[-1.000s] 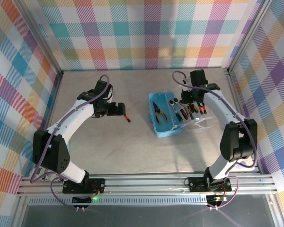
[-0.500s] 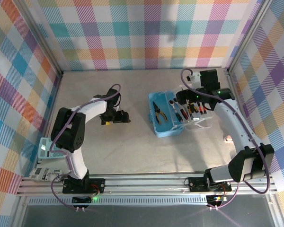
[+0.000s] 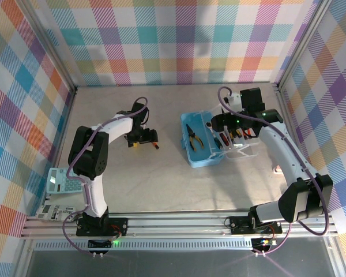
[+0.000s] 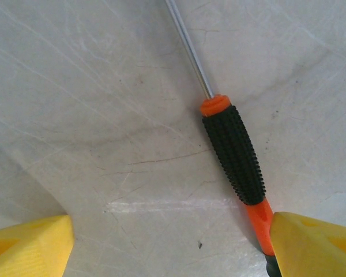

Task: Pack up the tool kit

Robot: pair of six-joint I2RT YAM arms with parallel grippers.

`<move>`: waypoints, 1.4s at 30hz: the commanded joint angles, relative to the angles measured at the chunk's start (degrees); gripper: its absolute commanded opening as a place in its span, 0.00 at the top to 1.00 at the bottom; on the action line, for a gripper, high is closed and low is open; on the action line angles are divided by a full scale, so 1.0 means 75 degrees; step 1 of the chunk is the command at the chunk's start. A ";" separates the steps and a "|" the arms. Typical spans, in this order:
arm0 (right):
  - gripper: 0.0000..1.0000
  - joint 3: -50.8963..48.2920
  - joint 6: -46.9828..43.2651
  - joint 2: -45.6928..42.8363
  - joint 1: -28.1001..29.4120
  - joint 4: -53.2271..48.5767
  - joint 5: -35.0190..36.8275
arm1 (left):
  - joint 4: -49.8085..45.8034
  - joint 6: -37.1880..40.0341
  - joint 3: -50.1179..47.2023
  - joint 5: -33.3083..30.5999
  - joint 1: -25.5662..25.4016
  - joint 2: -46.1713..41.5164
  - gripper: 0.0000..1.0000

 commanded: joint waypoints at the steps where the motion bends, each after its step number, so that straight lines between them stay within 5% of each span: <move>1: 0.01 -0.0066 0.0106 -0.0030 0.0070 -0.0082 -0.0250 | 0.0629 -0.0091 0.0356 0.0093 0.0003 0.0527 0.14; 10: 0.01 0.0007 0.0095 0.0040 0.0122 -0.0116 -0.0351 | 0.0669 -0.0124 0.0965 -0.0170 0.0061 0.1203 0.21; 18: 0.01 0.0017 0.0083 0.0040 0.0128 -0.0169 -0.0363 | 0.0623 -0.0127 0.1252 0.0266 0.0109 0.1640 0.51; 36: 0.01 0.0256 0.0174 -0.0025 0.0184 -0.0375 -0.0749 | 0.0406 0.0406 0.0564 0.0594 0.0179 0.0996 1.00; 42: 0.01 0.0304 0.0553 -0.0036 0.0203 -0.0297 -0.2079 | 0.0342 0.0542 0.0463 0.1245 0.0127 0.0162 1.00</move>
